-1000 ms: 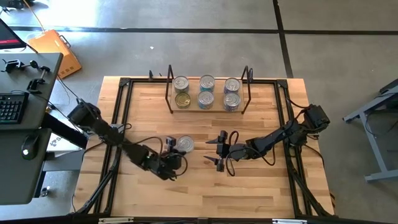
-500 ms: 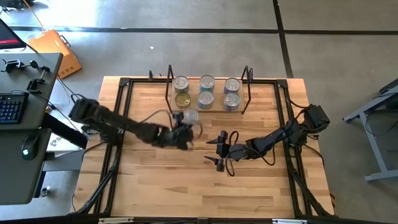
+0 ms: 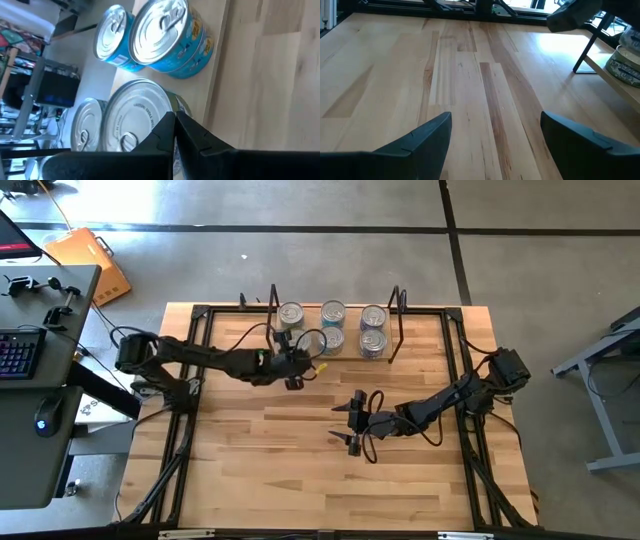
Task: Stack canned seafood by type on shelf
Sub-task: Stack the green tuna can on top of the other green tuna can on the shelf
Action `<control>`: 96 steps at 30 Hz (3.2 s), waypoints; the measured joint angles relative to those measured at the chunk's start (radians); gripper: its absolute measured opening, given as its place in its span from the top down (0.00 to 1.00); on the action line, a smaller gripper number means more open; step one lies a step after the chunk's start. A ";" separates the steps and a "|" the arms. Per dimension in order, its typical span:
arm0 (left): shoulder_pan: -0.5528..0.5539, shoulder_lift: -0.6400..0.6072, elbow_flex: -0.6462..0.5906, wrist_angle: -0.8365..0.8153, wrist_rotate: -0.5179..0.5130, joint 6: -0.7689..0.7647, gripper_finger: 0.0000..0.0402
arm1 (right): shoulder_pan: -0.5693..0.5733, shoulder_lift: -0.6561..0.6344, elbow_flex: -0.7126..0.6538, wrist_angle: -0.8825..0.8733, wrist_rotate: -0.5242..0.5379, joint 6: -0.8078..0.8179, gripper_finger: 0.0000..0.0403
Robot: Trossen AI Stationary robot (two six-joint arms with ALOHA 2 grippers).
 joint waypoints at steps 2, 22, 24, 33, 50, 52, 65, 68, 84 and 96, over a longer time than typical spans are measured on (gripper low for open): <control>0.012 0.002 0.000 -0.007 0.007 0.001 1.00 | 0.000 0.000 0.000 0.000 0.000 0.000 0.26; 0.086 0.065 0.002 -0.008 0.018 0.006 1.00 | 0.000 0.000 0.000 -0.007 0.000 -0.001 0.26; 0.086 0.067 0.003 -0.005 0.018 0.006 1.00 | 0.000 0.000 0.000 -0.007 0.000 -0.001 0.26; 0.086 0.065 0.002 -0.012 0.011 -0.002 1.00 | 0.000 0.000 0.000 -0.007 0.000 0.002 0.26; 0.085 0.065 0.001 -0.015 -0.004 0.007 1.00 | 0.000 0.000 0.000 -0.007 0.000 0.002 0.26; 0.085 0.065 0.001 -0.015 -0.005 0.008 1.00 | 0.000 0.000 0.000 -0.007 0.000 0.002 0.26; 0.085 0.065 0.000 -0.019 -0.027 0.025 0.93 | 0.000 0.000 0.000 -0.007 0.000 0.002 0.26; 0.086 0.065 0.000 -0.019 -0.028 0.025 0.89 | 0.000 0.000 0.000 -0.007 0.000 0.002 0.26; 0.090 0.059 0.035 -0.056 0.107 -0.011 0.86 | 0.000 0.000 0.000 -0.007 0.000 -0.001 0.26; 0.092 0.059 0.176 -0.177 0.155 -0.032 0.91 | 0.000 0.000 0.000 -0.007 0.000 0.002 0.26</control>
